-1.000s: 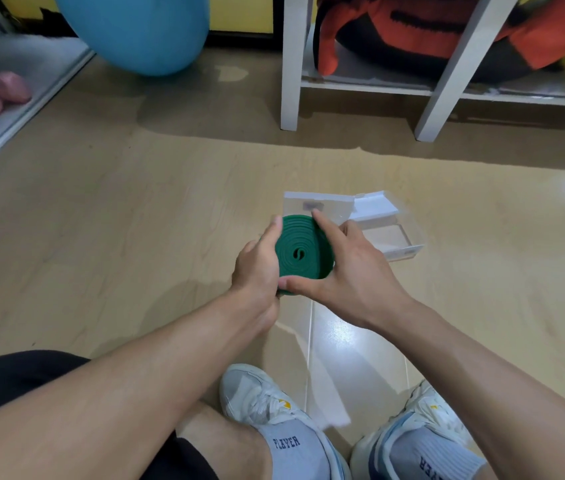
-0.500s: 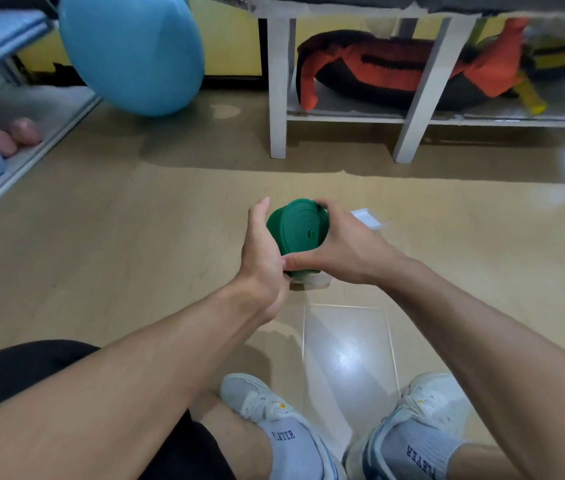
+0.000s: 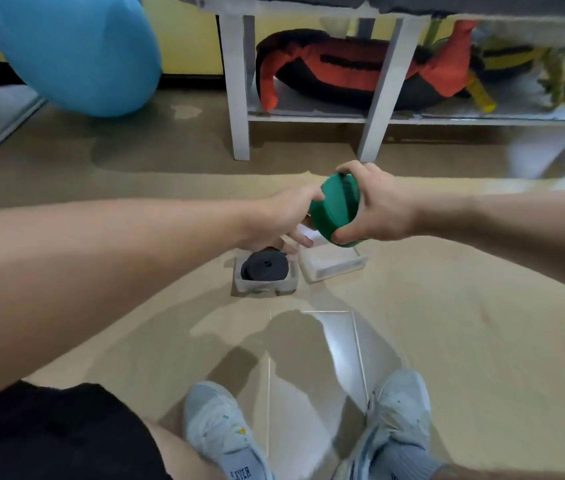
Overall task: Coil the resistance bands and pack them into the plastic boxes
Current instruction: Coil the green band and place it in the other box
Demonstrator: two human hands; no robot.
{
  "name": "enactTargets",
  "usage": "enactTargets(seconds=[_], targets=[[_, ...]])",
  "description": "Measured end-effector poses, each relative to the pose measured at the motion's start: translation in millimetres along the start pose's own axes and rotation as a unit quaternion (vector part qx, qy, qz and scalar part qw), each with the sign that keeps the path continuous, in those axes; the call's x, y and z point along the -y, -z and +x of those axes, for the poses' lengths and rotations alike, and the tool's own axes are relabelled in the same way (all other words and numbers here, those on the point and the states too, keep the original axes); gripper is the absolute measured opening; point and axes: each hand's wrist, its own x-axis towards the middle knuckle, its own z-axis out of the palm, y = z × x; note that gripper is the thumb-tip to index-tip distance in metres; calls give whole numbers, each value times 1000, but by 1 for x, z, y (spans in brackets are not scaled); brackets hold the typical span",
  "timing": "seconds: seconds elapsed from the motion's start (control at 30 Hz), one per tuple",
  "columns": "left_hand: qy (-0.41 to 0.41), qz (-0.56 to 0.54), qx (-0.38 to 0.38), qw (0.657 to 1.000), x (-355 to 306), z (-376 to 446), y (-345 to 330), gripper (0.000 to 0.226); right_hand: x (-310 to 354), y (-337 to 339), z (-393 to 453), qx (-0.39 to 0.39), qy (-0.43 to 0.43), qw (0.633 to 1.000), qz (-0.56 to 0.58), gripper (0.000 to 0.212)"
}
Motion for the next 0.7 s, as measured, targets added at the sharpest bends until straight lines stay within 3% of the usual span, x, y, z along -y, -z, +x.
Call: enactTargets(seconds=[0.1, 0.23, 0.37, 0.5, 0.63, 0.7], targets=[[-16, 222, 20, 975, -8, 36, 2, 38, -26, 2, 18, 22, 9, 998, -60, 107], [-46, 469, 67, 880, 2, 90, 0, 35, -63, -17, 46, 80, 33, 986, -146, 107], [-57, 544, 114, 829, 38, 148, -10, 52, -102, -55, 85, 127, 24, 976, -177, 107], [-86, 570, 113, 810, 87, 204, -27, 42, -139, -103, 116, 134, 1, 981, -141, 114], [-142, 618, 64, 771, 130, 246, -45, 43, -170, -145, 126, 88, 71, 962, -250, 113], [-159, 619, 55, 767, 141, 255, -53, 39, -179, -157, 126, 84, 94, 951, -282, 111]])
